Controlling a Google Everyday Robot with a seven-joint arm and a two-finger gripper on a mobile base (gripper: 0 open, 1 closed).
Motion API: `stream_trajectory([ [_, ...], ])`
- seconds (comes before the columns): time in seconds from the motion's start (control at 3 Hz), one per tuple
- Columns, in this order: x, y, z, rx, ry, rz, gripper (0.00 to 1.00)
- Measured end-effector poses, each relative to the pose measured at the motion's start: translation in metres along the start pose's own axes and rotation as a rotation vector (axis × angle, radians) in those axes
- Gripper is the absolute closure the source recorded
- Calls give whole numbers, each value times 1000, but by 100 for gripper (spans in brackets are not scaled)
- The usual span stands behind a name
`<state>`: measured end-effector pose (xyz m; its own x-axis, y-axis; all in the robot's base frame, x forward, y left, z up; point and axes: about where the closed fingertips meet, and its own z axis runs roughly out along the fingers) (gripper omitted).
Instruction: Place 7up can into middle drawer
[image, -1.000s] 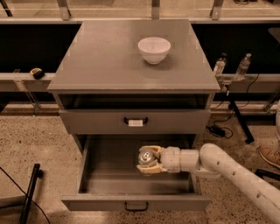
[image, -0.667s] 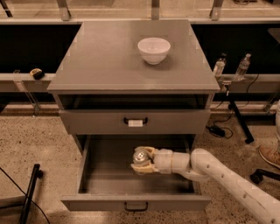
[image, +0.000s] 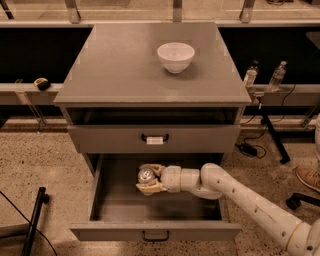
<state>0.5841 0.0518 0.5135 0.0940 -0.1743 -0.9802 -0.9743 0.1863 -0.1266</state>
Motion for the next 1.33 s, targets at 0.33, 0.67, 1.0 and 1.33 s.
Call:
stream_trajectory([
  [0.33,-1,-9,25,-46,-29,-41,100],
  [0.67,7,-12,48,-87,-11,-83,100],
  [1.0,19,-11,66,-134,-25,-72,100],
  [1.33,19,-11,66,-134,-25,-72,100],
])
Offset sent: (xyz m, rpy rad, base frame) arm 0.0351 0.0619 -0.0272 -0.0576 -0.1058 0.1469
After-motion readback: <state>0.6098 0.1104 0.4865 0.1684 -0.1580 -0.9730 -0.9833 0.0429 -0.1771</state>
